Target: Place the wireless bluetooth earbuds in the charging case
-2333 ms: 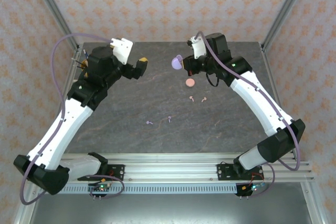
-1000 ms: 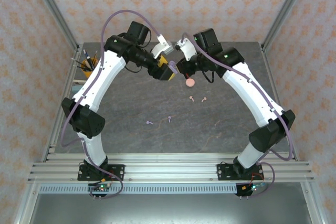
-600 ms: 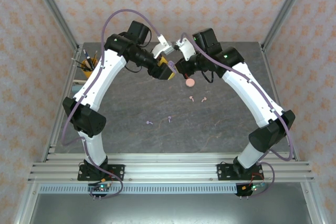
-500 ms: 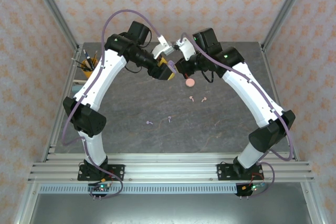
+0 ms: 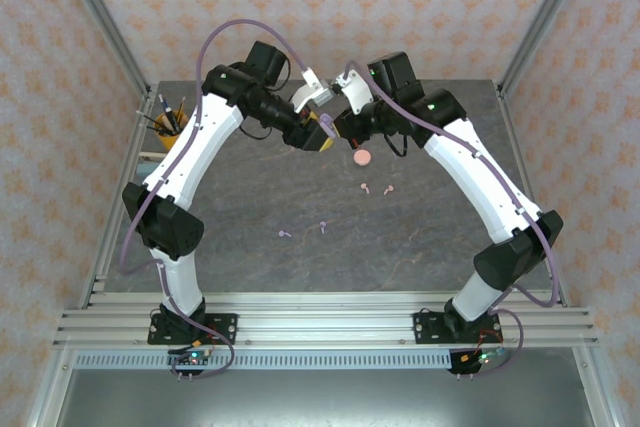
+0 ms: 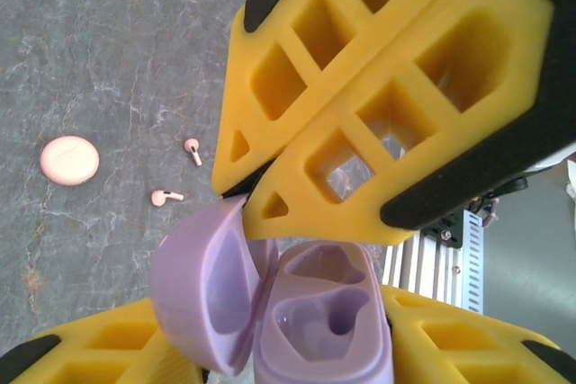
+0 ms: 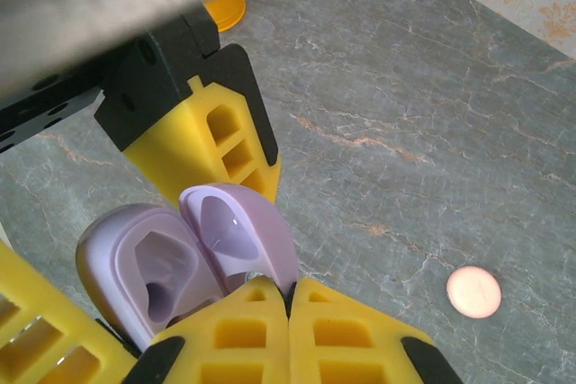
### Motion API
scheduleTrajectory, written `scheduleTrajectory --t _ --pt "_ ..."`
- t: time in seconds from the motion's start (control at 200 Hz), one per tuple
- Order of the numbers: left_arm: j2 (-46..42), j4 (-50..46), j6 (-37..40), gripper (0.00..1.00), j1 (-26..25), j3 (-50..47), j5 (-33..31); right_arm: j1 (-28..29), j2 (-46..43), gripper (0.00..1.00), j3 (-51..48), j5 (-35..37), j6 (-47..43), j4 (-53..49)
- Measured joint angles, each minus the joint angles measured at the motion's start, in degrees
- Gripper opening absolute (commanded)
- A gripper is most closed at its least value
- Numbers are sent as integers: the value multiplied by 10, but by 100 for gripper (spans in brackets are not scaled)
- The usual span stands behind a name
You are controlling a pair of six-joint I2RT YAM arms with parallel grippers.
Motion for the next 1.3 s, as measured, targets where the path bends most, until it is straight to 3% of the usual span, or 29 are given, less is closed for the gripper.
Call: scheduleTrajectory --t 0.395,0.691,0.866,0.921,1.061,1.301 --pt "0 19 -23 30 0 -8 19 0 0 0 0 9 0 2" --pt "-1 29 -30 10 0 -16 20 0 0 0 0 17 0 2" --pt "-10 39 -30 4 0 -28 19 0 0 0 0 17 0 3" --pt "-12 43 -30 1 0 -32 18 0 0 5 0 17 0 3" --pt "-15 52 -30 0 0 -36 15 0 -1 31 0 20 3 4" --pt "-28 69 -35 0 2 -53 -1 2 -22 49 -1 52 11 4"
